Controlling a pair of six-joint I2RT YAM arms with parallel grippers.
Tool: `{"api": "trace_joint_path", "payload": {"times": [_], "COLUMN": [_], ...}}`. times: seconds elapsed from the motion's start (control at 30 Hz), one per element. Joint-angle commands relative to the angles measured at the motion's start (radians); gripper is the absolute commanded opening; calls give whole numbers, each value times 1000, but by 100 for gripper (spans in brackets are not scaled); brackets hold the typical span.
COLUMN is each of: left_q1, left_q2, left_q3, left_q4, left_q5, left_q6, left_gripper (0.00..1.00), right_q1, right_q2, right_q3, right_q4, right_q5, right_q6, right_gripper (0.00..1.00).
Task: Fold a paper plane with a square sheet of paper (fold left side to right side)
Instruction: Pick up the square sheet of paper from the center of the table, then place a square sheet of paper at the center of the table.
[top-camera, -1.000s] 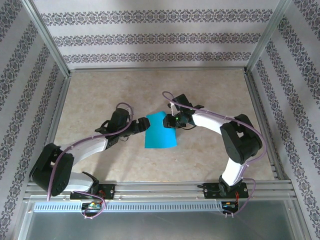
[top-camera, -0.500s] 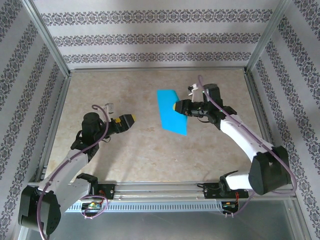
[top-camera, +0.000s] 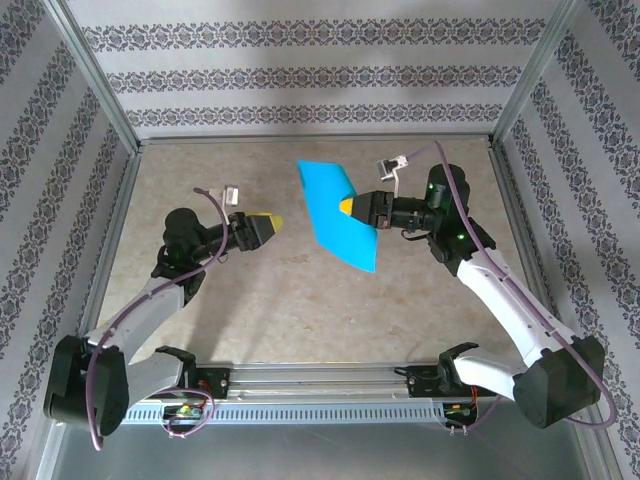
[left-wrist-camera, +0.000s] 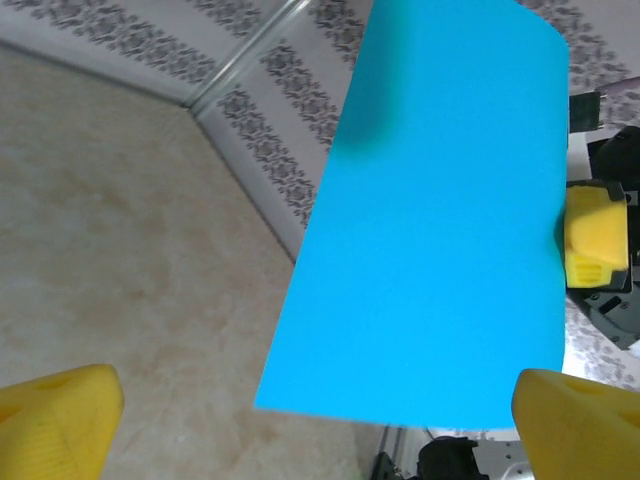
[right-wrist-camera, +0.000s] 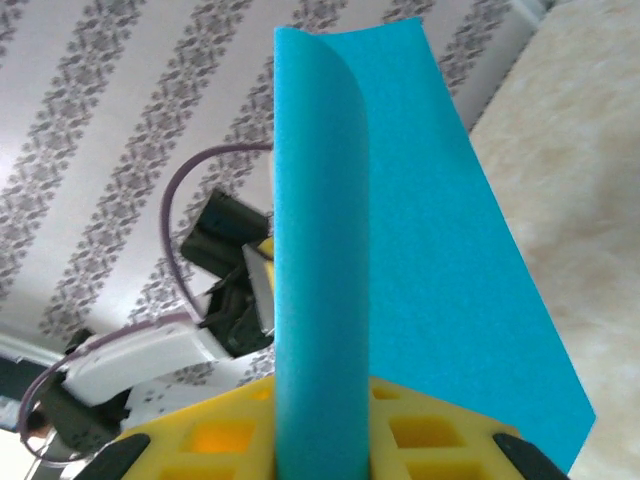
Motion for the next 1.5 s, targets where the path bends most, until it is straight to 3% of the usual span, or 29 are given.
{"api": "trace_joint_path", "payload": {"times": [0.0, 0.17, 0.23, 0.3, 0.47, 0.57, 0.8, 1.0, 1.23, 1.47], "left_q1": [-19, -66, -77, -83, -86, -87, -89, -96, -118, -135], "left_q2": [50, 103, 111, 111, 90, 67, 57, 147, 296, 406], "left_q3": [60, 129, 142, 147, 148, 150, 113, 77, 54, 52], "left_q4": [217, 198, 204, 214, 173, 68, -98, -229, -336, -459], "left_q5": [101, 133, 142, 148, 138, 111, 10, -63, -152, -262], "left_q6": [-70, -39, -35, -37, -14, 47, 106, 93, 138, 166], "left_gripper": [100, 99, 93, 77, 22, 0, 0, 0, 0, 0], "right_q1": [44, 78, 76, 65, 25, 3, -36, -55, -62, -34], "right_q2": [-10, 19, 26, 33, 43, 34, -11, -19, 5, 115], "right_q3": [46, 65, 63, 56, 34, 27, 16, -40, -165, -269], "right_q4": [99, 179, 171, 151, 132, 83, -201, -338, -296, -172], "right_q5": [-37, -27, -8, 13, 44, 62, 261, 470, 572, 539], "right_q6": [62, 102, 88, 65, 37, -2, -206, -317, -315, -209], "right_gripper": [23, 23, 23, 22, 23, 27, 61, 76, 75, 51]}}
